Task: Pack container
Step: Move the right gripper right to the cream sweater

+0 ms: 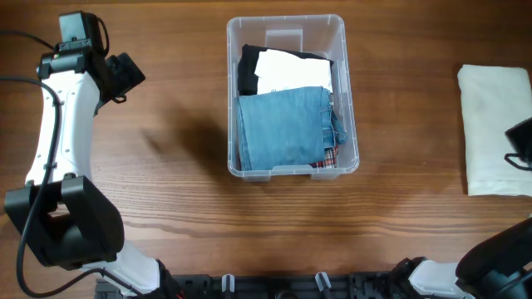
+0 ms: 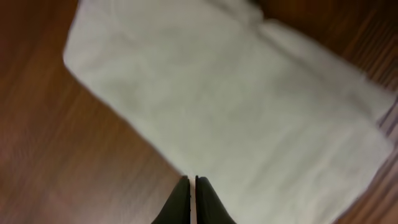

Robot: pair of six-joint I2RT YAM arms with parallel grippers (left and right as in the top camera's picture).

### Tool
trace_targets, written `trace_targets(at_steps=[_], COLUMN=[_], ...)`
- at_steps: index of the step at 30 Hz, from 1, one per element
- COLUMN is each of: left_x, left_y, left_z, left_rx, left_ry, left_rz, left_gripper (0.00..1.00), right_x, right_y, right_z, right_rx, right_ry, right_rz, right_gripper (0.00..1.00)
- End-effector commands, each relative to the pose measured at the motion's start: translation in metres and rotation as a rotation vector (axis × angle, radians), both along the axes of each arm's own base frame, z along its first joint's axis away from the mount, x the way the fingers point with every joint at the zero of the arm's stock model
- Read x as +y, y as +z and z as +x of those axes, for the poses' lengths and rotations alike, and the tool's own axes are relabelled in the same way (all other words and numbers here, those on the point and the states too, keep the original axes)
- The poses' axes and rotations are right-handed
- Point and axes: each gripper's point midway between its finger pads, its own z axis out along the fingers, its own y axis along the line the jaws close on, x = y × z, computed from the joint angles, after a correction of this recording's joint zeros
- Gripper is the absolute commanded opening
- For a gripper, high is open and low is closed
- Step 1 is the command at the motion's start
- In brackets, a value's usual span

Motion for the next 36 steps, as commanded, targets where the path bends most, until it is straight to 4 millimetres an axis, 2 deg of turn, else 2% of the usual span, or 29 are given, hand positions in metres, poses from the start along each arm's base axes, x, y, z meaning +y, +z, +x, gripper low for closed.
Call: trace_targets(at_steps=[1,6,13,15,20,22,27,33,36], left_x=[0.002,0.002,0.002,0.002,0.002,0.002,0.002,0.002,0.002], left_y=[-0.004,-0.004,-0.004,-0.004,-0.004,-0.004,-0.004,-0.004,-0.004], left_z=[-0.002,-0.002,-0.002,-0.002,-0.002,-0.002,-0.002,-0.002,-0.002], left_rx=[0.007,0.007,0.007,0.007,0.007,0.007,0.007,0.007,0.007], left_ry=[0.022,0.022,0.022,0.022,0.022,0.022,0.022,0.022,0.022], left_rz=[-0.012,-0.012,-0.012,-0.012,-0.012,-0.012,-0.012,-0.012,-0.012], left_gripper=[1.00,1.00,1.00,1.00,1.00,1.00,1.00,1.00,1.00], right_x=[-0.018,-0.027,-0.020,-0.013,0.034,0.058,0.115,0.203,0.233], right_y=[-0.009,-0.042,-0.093,-0.111,-0.168,-0.182,-0.187,-0.187,-0.187], right_z=[-0.001,0.000,-0.007,-0.009,-0.004,0.001,0.018,0.041,0.048], right_rx=[0.035,0.091,0.176,0.203,0.296,0.323,0.390,0.454,0.464], right_ry=[-0.037,-0.064,-0.112,-0.129,-0.046,0.005,0.178,0.340,0.386], right_rz=[-0.060,-0.030,0.089,0.146,0.326,0.390,0.406,0.396,0.380], right_gripper=[0.04,0.04,0.04,0.04,0.04,0.04,0.04,0.04,0.04])
